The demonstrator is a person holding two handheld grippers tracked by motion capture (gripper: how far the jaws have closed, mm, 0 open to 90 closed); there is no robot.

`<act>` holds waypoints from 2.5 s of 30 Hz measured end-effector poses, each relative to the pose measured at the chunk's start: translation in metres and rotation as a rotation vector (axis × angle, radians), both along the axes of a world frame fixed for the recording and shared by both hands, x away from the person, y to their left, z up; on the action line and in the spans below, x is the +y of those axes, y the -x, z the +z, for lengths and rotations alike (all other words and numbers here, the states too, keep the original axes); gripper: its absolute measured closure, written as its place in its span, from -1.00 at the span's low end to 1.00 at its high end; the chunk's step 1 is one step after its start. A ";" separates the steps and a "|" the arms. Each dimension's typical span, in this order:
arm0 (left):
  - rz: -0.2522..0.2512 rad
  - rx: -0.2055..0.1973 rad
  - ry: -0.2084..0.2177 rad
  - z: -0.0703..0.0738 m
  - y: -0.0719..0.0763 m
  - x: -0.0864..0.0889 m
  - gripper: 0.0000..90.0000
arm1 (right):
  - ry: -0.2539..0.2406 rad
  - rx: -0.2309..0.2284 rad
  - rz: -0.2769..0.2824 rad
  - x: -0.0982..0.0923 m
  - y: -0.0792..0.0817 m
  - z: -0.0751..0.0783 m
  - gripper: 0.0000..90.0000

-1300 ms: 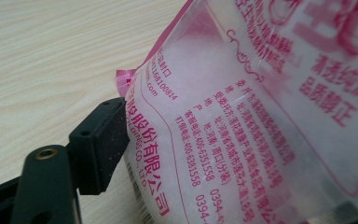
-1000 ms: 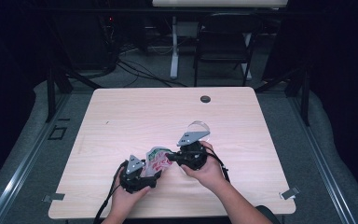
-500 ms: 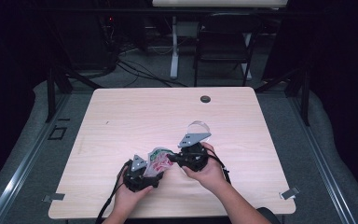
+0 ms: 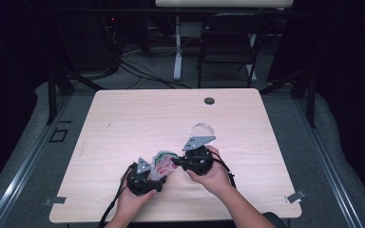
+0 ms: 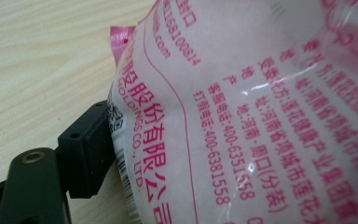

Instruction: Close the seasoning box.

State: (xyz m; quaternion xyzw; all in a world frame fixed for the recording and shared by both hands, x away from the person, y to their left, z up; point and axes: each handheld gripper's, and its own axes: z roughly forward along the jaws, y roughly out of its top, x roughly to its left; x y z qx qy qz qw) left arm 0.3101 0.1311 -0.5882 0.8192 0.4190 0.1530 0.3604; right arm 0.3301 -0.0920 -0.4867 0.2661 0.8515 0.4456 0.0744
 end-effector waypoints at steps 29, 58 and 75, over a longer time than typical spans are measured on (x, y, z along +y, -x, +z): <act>0.033 -0.042 -0.016 0.001 0.004 0.001 0.11 | -0.005 -0.002 0.007 0.001 0.001 0.001 1.00; 0.042 -0.165 -0.083 0.025 0.007 0.007 0.34 | -0.061 -0.018 0.007 -0.007 0.000 0.010 1.00; 0.015 -0.264 -0.163 0.035 0.012 0.005 0.35 | -0.093 -0.028 -0.027 -0.014 -0.002 0.015 1.00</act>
